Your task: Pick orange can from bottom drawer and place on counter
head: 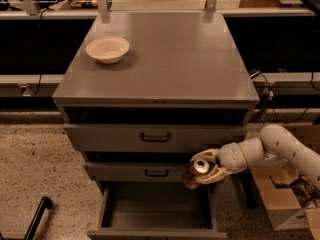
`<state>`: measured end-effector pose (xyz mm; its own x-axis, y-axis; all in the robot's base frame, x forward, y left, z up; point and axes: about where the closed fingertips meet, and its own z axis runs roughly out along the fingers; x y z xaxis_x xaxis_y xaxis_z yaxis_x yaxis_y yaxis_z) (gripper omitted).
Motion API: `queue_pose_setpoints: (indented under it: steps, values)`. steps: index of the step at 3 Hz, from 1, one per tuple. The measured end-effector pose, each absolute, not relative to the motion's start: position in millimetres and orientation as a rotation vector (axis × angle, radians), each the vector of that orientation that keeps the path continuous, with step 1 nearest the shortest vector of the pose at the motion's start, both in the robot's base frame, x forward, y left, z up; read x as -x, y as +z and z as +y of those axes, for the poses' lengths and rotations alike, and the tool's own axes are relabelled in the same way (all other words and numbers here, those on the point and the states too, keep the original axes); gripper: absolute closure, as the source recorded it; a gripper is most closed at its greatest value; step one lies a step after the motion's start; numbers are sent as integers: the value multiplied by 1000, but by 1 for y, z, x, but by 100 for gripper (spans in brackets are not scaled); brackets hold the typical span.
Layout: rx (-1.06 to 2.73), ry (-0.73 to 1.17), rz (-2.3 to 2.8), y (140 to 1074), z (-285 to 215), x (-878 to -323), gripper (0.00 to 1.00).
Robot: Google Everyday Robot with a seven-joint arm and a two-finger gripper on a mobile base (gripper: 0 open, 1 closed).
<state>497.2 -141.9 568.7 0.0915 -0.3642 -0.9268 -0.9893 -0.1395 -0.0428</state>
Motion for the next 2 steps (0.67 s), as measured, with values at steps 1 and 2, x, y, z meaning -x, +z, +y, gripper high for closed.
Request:
queue_pose_setpoints:
  steps: [1,2]
  values:
    - [1633,1034,1347,595,-136,-490,100]
    - [1642,1016,1276,664,-129,-479,100]
